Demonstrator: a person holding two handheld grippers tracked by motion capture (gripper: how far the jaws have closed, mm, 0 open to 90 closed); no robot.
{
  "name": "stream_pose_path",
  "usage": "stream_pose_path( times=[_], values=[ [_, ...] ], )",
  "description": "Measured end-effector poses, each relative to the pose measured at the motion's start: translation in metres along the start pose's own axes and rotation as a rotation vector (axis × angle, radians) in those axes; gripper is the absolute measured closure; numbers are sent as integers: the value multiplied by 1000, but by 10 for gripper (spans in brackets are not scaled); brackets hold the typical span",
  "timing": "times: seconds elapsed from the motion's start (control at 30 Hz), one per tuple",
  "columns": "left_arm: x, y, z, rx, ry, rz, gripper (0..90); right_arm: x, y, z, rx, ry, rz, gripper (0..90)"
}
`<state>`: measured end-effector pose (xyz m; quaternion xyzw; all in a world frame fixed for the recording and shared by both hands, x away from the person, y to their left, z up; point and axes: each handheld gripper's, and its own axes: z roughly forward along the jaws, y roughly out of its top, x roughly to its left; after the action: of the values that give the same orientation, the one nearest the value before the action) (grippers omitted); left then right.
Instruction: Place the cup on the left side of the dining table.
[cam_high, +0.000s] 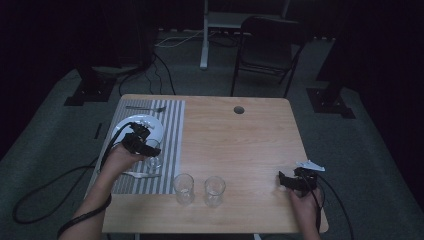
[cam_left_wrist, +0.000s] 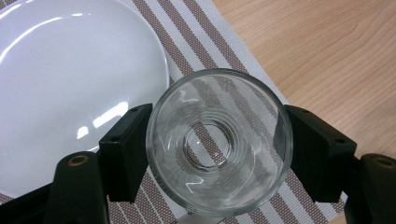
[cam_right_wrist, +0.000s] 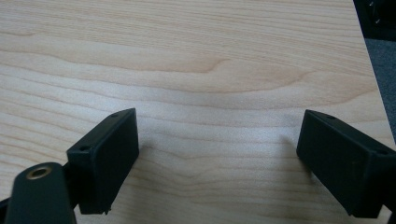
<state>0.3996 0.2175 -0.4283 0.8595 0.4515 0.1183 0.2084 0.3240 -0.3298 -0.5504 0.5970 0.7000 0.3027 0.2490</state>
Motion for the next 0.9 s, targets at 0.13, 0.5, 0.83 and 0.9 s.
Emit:
stream_pose_path(
  times=[0.13, 0.5, 0.83, 0.9],
  values=[
    [1, -3, 1, -10, -11, -46, 286, 0, 0, 0, 0, 0, 0, 125],
    [0, -15, 13, -17, -17, -77, 199, 0, 0, 0, 0, 0, 0, 125],
    [-2, -24, 11, -45, -25, -105, 2, 0, 0, 0, 0, 0, 0, 125],
    [-3, -27, 9, -73, 7, -116, 2, 0, 0, 0, 0, 0, -1, 125]
  ],
)
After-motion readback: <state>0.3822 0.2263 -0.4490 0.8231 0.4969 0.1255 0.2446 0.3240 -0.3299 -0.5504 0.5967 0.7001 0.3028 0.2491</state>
